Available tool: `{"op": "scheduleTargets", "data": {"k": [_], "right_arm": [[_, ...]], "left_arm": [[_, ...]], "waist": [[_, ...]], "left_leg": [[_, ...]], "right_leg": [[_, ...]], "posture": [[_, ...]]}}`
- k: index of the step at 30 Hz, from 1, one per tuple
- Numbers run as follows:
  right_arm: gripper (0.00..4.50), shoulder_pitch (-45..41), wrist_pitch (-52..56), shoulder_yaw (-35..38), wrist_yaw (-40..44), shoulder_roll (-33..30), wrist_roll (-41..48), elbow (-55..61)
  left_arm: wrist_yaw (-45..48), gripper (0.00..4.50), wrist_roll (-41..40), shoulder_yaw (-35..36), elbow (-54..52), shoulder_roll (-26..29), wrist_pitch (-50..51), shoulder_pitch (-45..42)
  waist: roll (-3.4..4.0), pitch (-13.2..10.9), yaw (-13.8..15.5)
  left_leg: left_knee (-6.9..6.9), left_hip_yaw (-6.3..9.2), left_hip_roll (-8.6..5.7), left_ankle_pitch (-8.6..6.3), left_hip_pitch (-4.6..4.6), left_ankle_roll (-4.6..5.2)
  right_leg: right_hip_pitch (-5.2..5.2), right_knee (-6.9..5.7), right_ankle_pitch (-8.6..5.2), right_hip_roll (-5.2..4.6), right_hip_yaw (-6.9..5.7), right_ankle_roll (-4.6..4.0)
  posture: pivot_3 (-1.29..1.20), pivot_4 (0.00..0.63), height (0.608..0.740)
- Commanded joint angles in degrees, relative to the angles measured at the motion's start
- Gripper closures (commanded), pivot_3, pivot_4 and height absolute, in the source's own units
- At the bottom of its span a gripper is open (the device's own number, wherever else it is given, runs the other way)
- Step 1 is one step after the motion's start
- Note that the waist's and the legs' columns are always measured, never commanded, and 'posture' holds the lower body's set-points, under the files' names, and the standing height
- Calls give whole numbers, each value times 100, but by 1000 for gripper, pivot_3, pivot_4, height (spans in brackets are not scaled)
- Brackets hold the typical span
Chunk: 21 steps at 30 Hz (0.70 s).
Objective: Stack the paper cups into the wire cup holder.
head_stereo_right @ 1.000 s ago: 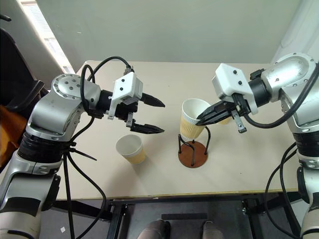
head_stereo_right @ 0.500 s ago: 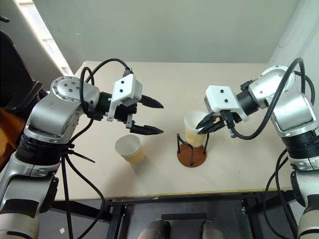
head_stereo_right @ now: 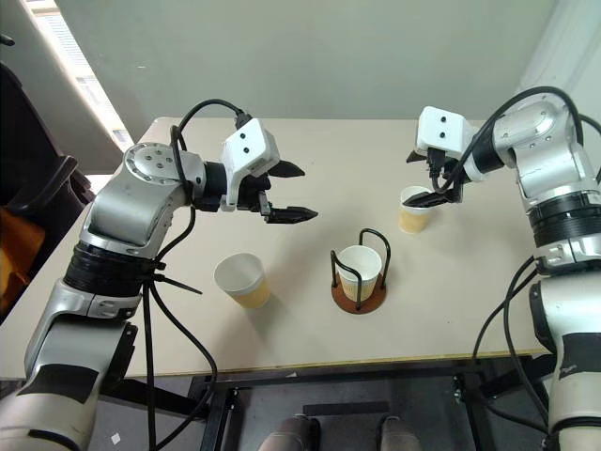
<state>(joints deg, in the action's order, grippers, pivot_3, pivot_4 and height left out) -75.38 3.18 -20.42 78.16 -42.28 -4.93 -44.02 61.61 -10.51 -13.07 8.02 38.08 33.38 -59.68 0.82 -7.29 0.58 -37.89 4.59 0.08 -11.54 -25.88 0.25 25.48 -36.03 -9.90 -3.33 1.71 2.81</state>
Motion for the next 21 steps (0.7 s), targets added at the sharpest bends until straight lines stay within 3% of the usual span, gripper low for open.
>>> {"op": "scheduleTargets", "data": {"k": [1, 8, 19, 21], "right_arm": [[73, -339, -617, -142, -566, 268, -563, -1205], [73, -629, -807, 36, -1150, 790, -829, -2473], [73, -483, -521, -23, -1966, 1112, -1292, -3063], [449, -463, -449, 19, -1921, 1166, -1304, -3077]], "left_arm": [[-165, 51, 115, 69, -56, -69, 54, -163], [-332, 51, 120, 85, 81, -313, 317, -212], [-432, 51, 141, 70, 45, -475, 511, -285], [-417, 51, 137, 66, 2, -466, 522, -279]], "waist": [[1, 0, 2], [4, -2, 15], [4, -3, 24], [4, -3, 24]], "left_leg": [[4, 0, 0, 0, -6, -1], [30, -6, 1, -8, -25, -26], [29, -7, 4, -21, -21, -42], [29, -6, 5, -21, -19, -42]], "right_leg": [[7, 0, 0, 0, -1, 0], [39, 5, 21, -1, -2, 36], [37, 6, 19, 0, -5, 33], [37, 3, 19, 0, -5, 33]], "posture": [[0, 150, 740], [0, 150, 740], [0, 150, 740], [0, 150, 740]]}}
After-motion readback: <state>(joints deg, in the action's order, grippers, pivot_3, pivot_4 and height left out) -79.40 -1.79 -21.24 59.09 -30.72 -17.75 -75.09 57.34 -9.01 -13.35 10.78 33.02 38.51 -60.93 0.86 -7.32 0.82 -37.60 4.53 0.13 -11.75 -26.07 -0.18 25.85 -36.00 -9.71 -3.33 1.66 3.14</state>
